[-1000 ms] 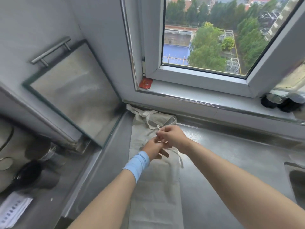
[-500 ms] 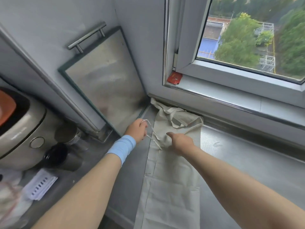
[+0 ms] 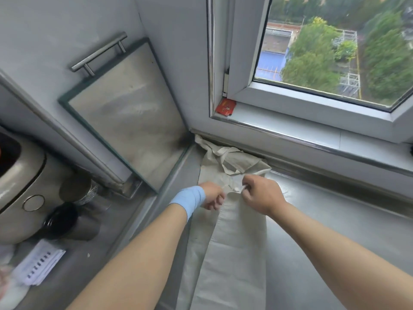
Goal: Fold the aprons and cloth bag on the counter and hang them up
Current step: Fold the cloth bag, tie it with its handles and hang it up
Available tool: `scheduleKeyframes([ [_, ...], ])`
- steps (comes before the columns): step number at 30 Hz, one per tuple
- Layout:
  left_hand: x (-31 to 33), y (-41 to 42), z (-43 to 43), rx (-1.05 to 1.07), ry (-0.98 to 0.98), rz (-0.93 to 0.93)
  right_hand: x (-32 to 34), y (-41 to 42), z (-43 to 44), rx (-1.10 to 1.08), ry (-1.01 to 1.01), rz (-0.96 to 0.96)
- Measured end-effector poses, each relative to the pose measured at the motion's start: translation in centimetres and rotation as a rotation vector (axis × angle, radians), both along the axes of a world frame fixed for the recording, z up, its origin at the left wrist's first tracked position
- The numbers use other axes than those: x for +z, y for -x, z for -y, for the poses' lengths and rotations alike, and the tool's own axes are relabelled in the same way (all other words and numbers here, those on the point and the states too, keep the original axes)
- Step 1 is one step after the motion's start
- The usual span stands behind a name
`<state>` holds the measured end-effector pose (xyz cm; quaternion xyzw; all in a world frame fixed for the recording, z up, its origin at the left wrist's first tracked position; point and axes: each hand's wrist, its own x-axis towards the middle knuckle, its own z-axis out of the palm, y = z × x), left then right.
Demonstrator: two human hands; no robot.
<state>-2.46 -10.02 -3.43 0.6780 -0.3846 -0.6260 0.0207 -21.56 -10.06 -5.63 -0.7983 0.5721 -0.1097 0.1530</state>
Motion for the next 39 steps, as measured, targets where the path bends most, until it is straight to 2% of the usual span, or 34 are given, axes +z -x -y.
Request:
scheduleKeyframes([
  [2, 0.2, 0.5, -1.4, -0.291, -0.197, 0.032, 0.6, 0.3, -0.1, 0.011, -0.003, 0.028],
  [3, 0.3, 0.4, -1.7, -0.333, -0.240, 0.043, 0.8, 0.3, -0.1, 0.013, -0.013, 0.036],
  [5, 0.5, -0.3, -1.4, -0.231, -0.211, 0.068, 1.0, -0.3, 0.0, 0.005, -0.045, 0.058],
  [6, 0.6, -0.8, -1.1, -0.114, -0.115, 0.106, 0.9, -0.9, 0.0, -0.002, -0.091, 0.078],
  [8, 0.1, -2.2, -0.3, 0.097, 0.240, 0.250, 0.5, -2.3, 0.1, 0.029, -0.298, 0.111],
  [10, -0.5, -3.5, -0.5, 0.184, 0.607, 0.403, -0.2, -3.8, -0.2, 0.097, -0.523, 0.102],
  [12, -0.8, -3.6, -2.1, 0.066, 0.880, 0.460, -1.1, -4.8, -0.7, 0.107, -0.593, 0.088],
  [14, -1.5, -2.8, -4.1, -0.266, 0.993, 0.422, -1.8, -5.2, -1.8, 0.026, -0.515, 0.159],
  [15, -2.4, -2.4, -5.1, -0.460, 0.948, 0.404, -2.0, -5.0, -2.5, -0.033, -0.457, 0.204],
  [17, -4.2, -2.3, -6.5, -0.765, 0.744, 0.496, -2.4, -4.3, -3.8, -0.074, -0.342, 0.204],
  [19, -5.5, -3.1, -7.8, -0.840, 0.567, 0.589, -3.1, -3.1, -5.4, -0.011, -0.299, 0.067],
  [22, -5.9, -4.2, -9.7, -0.744, 0.490, 0.652, -3.6, -1.7, -8.6, 0.049, -0.291, -0.069],
  [26, -4.6, -4.3, -13.7, -0.452, 0.456, 0.534, -3.7, -1.9, -14.0, 0.089, -0.208, -0.204],
  [30, -4.1, -4.3, -18.0, -0.265, 0.451, 0.514, -3.5, -3.5, -19.0, 0.017, -0.152, -0.308],
  [35, -3.9, -4.1, -23.7, -0.126, 0.354, 0.531, -4.3, -4.8, -24.4, 0.181, -0.314, -0.340],
  [37, -3.7, -4.1, -25.7, -0.049, 0.266, 0.623, -4.5, -4.9, -25.5, 0.217, -0.364, -0.370],
  [39, -3.6, -4.2, -28.0, -0.066, 0.076, 0.661, -4.7, -4.6, -26.3, 0.212, -0.365, -0.383],
])
